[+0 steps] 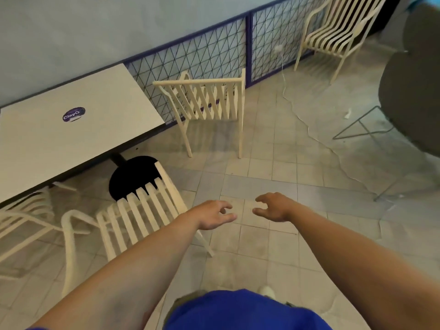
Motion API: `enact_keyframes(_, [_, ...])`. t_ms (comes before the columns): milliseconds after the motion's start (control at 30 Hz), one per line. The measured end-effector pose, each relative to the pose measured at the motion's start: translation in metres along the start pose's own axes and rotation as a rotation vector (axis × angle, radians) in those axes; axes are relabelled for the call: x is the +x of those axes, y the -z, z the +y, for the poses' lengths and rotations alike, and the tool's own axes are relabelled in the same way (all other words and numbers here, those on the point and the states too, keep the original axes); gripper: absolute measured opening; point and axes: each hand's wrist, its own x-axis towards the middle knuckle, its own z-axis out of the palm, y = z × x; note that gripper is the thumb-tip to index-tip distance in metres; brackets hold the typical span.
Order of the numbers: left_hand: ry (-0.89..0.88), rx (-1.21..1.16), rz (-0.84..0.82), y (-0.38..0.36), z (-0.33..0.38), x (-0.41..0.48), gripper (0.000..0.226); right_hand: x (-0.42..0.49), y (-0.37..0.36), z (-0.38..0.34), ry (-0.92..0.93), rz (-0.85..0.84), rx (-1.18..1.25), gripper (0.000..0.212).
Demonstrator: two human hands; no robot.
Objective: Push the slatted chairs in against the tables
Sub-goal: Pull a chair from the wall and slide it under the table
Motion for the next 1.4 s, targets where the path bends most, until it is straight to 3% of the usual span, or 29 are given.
enact_keyframes(467, [0.096,-0.069,-0.026,0.069,-0.002,0.113,0.067,0.124,0.08,0.05,0.058,-0.074,-0.038,0.065])
enact_keyframes(900, [0.098,-0.077,0.006,0.228,-0.041,0.234,0.062,0.285,0.197,0.029,0.087,-0.064,-0.047,0.065])
enact_keyframes(1267, [0.241,-0.1,0.033,0.356,-0.096,0.323,0.066,0.446,0.298,0.003,0.189,-0.121,-0.043,0.066])
enact_keyframes(1400, [0.257,-0.102,0.111,0.418,-0.114,0.345,0.065,0.5,0.345,-0.015,0.237,-0.101,-0.052,0.065])
